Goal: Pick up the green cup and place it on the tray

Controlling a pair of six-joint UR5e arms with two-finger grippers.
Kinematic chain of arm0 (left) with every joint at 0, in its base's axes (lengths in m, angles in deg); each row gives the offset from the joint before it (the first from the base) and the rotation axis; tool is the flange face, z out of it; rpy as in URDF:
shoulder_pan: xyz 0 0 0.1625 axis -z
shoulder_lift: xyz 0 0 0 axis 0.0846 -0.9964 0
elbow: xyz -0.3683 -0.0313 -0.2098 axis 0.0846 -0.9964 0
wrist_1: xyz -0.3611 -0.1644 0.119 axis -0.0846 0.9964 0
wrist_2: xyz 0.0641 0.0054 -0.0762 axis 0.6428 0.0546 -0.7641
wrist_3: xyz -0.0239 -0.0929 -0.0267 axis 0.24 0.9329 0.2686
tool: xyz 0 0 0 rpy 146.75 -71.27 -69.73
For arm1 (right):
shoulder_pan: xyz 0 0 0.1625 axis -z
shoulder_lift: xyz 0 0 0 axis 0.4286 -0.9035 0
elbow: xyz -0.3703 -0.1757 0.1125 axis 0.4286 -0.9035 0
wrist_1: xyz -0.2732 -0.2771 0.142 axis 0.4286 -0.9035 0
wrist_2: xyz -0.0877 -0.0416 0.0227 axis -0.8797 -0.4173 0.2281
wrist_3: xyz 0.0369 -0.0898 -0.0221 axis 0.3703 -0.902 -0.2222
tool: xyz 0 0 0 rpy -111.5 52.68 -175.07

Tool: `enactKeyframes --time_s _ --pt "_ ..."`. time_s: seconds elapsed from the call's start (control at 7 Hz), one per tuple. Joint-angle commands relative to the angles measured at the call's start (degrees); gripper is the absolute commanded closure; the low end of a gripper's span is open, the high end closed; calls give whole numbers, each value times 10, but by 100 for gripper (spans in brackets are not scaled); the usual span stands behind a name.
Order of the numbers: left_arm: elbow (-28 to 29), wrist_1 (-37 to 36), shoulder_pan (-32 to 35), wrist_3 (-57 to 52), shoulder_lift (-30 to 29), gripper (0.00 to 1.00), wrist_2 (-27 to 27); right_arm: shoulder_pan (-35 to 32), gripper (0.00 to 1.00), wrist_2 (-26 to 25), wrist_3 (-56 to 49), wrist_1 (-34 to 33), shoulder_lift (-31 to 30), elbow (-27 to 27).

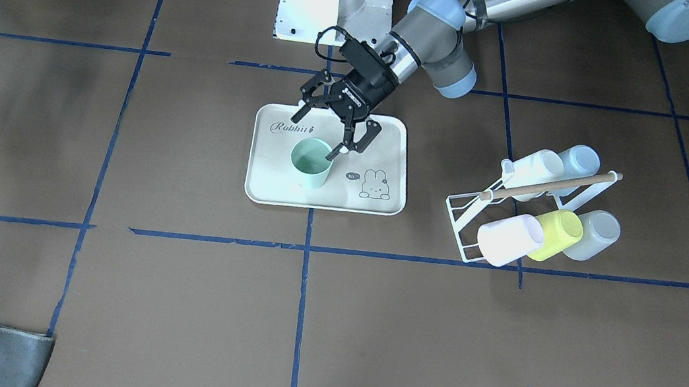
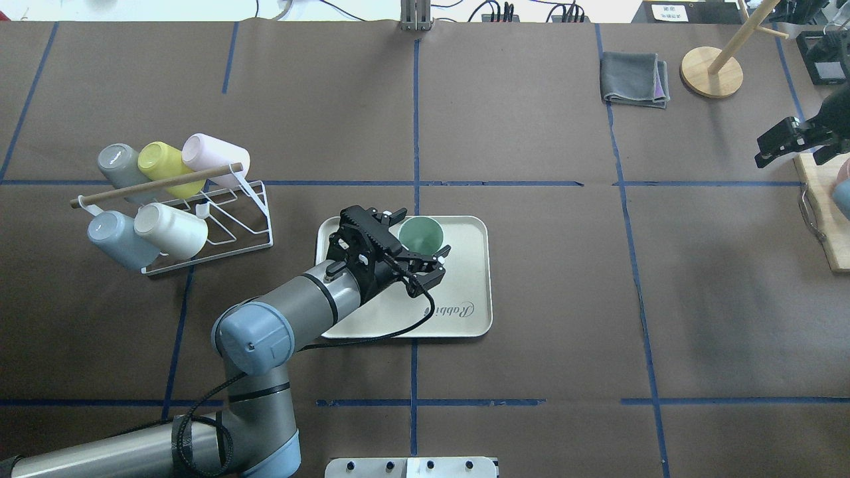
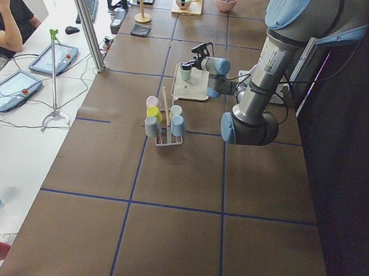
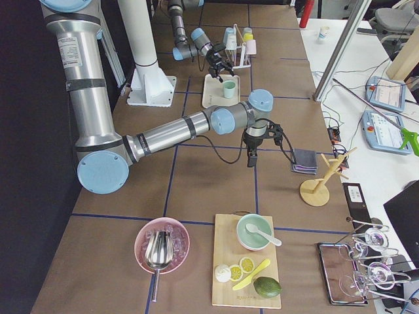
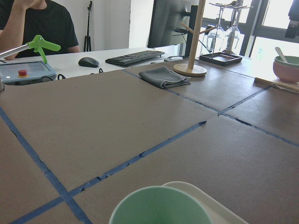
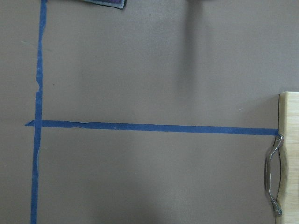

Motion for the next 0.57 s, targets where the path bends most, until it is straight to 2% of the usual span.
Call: enactKeyframes --time_s 0.0,0.29,0.43 --pt "-120 -181 27 6 -1 0 -23 -4 0 0 0 -1 1 0" --pt "-207 -335 111 8 6 0 -133 -12 0 2 1 -1 1 0" --pt "-246 -439 163 9 6 0 -203 -21 0 3 -3 -1 3 0"
